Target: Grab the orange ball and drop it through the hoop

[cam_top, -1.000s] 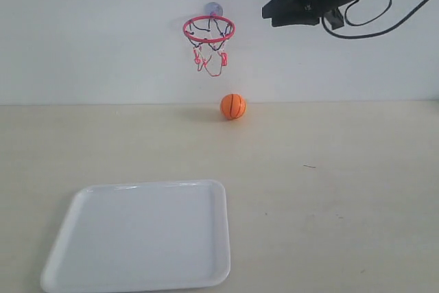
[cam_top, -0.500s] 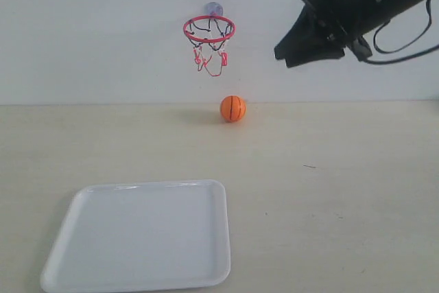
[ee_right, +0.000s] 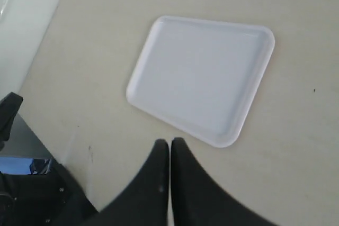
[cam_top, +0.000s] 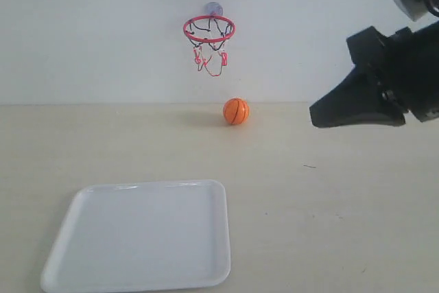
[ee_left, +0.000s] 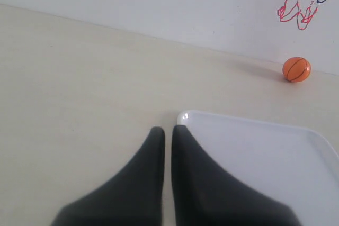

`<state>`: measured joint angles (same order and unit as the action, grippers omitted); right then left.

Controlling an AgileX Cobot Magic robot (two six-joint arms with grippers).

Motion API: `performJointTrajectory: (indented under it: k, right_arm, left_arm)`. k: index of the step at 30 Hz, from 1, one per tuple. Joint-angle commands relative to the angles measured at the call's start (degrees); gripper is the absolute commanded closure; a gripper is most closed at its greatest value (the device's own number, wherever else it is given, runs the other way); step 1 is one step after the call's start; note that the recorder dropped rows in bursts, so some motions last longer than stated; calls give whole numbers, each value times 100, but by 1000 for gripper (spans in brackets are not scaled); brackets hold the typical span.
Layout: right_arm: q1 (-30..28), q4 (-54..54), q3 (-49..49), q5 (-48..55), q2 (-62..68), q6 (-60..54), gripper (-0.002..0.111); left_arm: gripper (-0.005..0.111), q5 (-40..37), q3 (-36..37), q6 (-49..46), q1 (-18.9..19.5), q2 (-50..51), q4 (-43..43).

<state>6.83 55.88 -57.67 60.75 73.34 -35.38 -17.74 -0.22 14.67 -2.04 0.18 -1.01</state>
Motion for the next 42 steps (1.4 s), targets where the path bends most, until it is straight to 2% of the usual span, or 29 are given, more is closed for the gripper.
performJointTrajectory:
  k: [1, 10, 24, 26, 29, 32, 36, 42]
  right_arm:
    - [-1, 41, 735, 183, -852, -68, 108]
    - [-1, 41, 1902, 657, -2355, -50, 108]
    - [3, 41, 1929, 731, -2749, -50, 108]
    - [170, -3, 1938, 617, -2762, -111, 108]
    - [427, -73, 1938, 192, -2905, -281, 108]
    - [842, -100, 2135, -897, -3475, -467, 108]
    - [968, 30, 3257, -2672, -4604, -570, 108]
    - [968, 30, 4449, -3820, -6025, -560, 108]
  left_arm:
    - [103, 22, 22, 32, 19, -18, -8]
    - [103, 22, 22, 32, 19, -18, -8]
    - [103, 22, 22, 32, 19, -18, -8]
    - [103, 22, 22, 32, 19, -18, -8]
    - [103, 22, 22, 32, 19, -18, -8]
    - [103, 22, 22, 32, 19, -18, -8]
    - [103, 22, 22, 32, 19, -18, -8]
    - [103, 22, 22, 32, 19, -18, -8]
